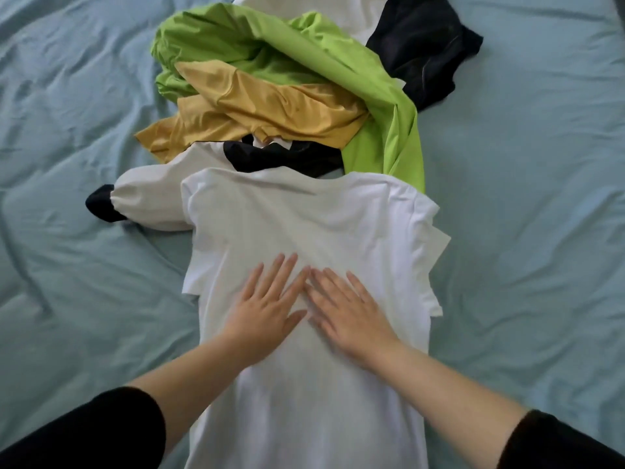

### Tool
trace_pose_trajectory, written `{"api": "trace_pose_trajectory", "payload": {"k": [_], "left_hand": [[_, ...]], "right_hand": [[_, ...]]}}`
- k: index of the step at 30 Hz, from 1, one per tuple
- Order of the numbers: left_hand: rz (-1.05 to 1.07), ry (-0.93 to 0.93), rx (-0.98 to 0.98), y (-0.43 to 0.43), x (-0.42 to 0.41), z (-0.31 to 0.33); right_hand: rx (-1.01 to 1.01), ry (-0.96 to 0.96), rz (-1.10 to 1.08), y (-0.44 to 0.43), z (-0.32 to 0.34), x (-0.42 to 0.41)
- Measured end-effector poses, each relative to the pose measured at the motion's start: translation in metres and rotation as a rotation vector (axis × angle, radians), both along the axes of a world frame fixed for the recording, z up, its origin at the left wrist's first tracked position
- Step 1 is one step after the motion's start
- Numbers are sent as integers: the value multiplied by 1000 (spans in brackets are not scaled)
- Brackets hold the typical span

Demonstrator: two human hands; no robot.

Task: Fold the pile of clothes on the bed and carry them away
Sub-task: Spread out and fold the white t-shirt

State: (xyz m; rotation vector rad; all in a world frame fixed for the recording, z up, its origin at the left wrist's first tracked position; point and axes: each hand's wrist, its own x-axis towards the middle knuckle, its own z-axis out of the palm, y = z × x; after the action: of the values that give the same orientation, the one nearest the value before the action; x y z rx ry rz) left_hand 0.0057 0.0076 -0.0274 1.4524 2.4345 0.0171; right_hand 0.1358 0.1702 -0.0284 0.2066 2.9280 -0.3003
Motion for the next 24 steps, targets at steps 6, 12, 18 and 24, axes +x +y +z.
{"api": "trace_pose_trajectory", "payload": {"k": [6, 12, 18, 24], "left_hand": [[318, 67, -129, -55, -23, -42], [47, -76, -208, -99, 100, -31], [-54, -128, -328, -161, 145, -2], [239, -217, -120, -177, 147, 29]], "right_hand": [[40, -113, -341, 28, -36, 39], [-81, -218, -345, -96, -30, 103], [-72, -393, -328, -139, -6, 168], [-316, -411, -578, -148, 25, 213]]}}
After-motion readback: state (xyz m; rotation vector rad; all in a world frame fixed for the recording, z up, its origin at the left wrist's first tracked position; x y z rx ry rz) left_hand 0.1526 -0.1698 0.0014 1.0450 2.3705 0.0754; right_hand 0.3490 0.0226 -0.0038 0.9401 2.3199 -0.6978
